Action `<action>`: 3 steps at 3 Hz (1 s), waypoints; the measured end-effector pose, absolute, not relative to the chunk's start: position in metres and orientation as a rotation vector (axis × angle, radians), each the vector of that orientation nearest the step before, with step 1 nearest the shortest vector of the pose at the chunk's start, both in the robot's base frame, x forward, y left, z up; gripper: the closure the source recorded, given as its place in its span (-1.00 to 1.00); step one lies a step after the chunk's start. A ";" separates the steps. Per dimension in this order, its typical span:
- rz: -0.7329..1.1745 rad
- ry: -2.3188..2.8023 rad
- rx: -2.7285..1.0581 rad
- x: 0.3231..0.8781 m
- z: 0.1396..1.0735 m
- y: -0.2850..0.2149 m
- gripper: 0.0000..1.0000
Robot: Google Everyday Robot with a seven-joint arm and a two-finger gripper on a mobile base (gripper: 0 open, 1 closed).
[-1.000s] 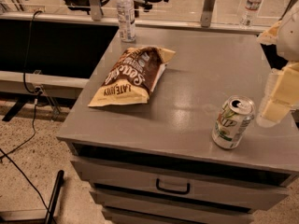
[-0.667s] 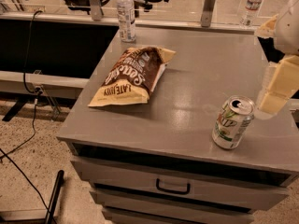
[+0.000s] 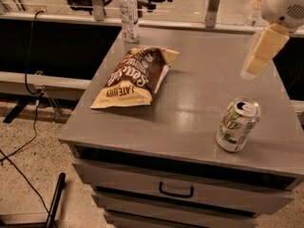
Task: Move brown chip bag near 7up can
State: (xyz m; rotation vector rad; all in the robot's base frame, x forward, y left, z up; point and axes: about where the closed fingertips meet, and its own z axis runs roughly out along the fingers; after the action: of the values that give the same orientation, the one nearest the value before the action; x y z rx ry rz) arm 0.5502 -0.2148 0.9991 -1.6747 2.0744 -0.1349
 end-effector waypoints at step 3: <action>-0.027 1.972 -1.647 0.675 0.958 -0.166 -1.00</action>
Offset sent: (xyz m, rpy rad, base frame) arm 0.1412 0.0562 -0.0353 0.0957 -0.0480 0.0682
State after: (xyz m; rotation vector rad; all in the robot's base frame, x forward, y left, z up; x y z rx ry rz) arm 0.6748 -0.1660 0.9577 -1.6468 1.9717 -0.0268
